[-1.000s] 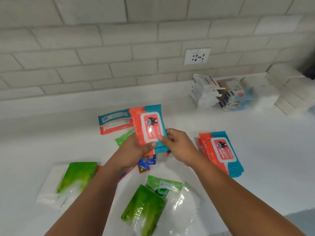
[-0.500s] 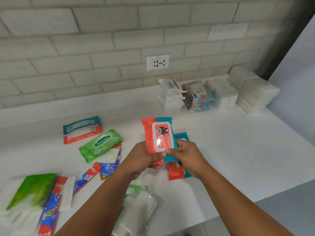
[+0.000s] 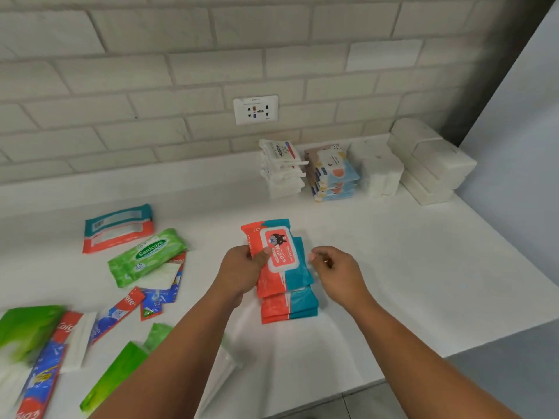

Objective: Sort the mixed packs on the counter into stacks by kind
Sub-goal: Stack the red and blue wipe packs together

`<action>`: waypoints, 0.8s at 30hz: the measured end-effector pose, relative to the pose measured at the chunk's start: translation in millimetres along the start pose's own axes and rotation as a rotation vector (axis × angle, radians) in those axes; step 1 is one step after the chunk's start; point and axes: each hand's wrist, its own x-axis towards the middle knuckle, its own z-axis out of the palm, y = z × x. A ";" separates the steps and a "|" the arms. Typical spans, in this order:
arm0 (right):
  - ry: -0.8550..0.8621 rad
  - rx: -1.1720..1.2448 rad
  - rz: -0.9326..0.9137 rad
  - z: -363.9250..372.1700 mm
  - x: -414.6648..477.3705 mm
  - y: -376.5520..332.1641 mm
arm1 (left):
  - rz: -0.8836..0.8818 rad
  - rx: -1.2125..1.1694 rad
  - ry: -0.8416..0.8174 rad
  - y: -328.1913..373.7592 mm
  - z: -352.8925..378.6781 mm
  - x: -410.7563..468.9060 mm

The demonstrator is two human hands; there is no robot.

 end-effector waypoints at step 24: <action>-0.122 0.210 0.124 24.9 -6.5 -28.9 | -0.043 0.243 -0.039 -15.1 -1.1 -6.5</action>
